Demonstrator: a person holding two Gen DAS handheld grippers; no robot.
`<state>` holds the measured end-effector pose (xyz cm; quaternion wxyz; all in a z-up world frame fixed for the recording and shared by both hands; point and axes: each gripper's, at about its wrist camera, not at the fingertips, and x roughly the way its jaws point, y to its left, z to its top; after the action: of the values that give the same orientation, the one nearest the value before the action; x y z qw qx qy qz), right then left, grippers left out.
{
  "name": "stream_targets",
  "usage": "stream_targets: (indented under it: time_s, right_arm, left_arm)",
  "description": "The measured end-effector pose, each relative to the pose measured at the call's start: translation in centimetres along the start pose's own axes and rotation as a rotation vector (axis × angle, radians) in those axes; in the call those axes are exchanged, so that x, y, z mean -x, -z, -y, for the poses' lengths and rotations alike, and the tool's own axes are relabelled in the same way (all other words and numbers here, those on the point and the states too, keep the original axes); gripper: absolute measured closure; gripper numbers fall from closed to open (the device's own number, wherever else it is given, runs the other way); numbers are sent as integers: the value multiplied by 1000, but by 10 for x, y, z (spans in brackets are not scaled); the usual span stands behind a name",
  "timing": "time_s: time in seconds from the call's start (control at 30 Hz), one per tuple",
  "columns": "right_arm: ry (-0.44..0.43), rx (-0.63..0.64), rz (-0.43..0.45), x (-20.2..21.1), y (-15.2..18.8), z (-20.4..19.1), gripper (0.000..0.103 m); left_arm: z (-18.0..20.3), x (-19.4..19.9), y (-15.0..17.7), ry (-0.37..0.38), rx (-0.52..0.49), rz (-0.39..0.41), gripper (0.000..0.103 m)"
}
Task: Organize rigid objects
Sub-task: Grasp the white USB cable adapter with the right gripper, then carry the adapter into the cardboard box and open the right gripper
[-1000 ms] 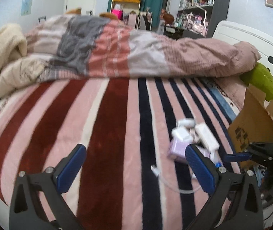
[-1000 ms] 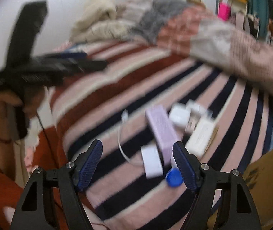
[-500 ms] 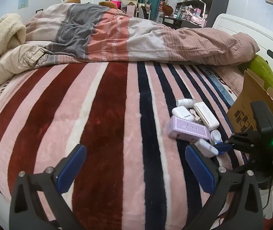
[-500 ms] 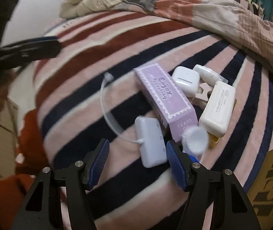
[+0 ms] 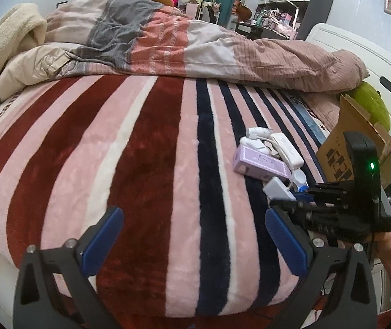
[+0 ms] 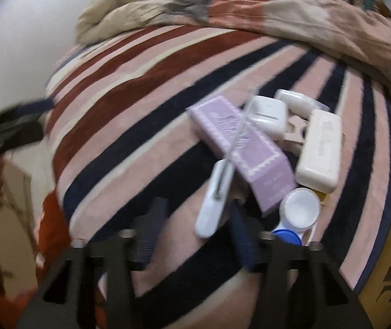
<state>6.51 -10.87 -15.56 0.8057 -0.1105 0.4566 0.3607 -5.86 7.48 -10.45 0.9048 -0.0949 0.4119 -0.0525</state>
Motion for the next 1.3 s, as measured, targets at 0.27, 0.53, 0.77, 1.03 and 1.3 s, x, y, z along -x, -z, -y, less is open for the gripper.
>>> stream_targets:
  time_s: [0.27,0.53,0.77,1.03,1.3]
  right_arm:
    - [-9,47,122,42,1,-16,95]
    - [-58,99,285,128,-11,-18,95]
    - [3,52,373,187,-2,20,95]
    - [85,-132,357,236,34,102,95]
    - [117,-244,243,246,60,153,95]
  left_arm:
    - [35,19,-37,216,-85,51,11]
    - [107,35,-102,446,-188,86,48]
    - [200,14,-144,578,-285,22,93]
    - [309,-27,-154,669,-379,-88,96]
    - [358,-65,-146,662,-415,-214,95]
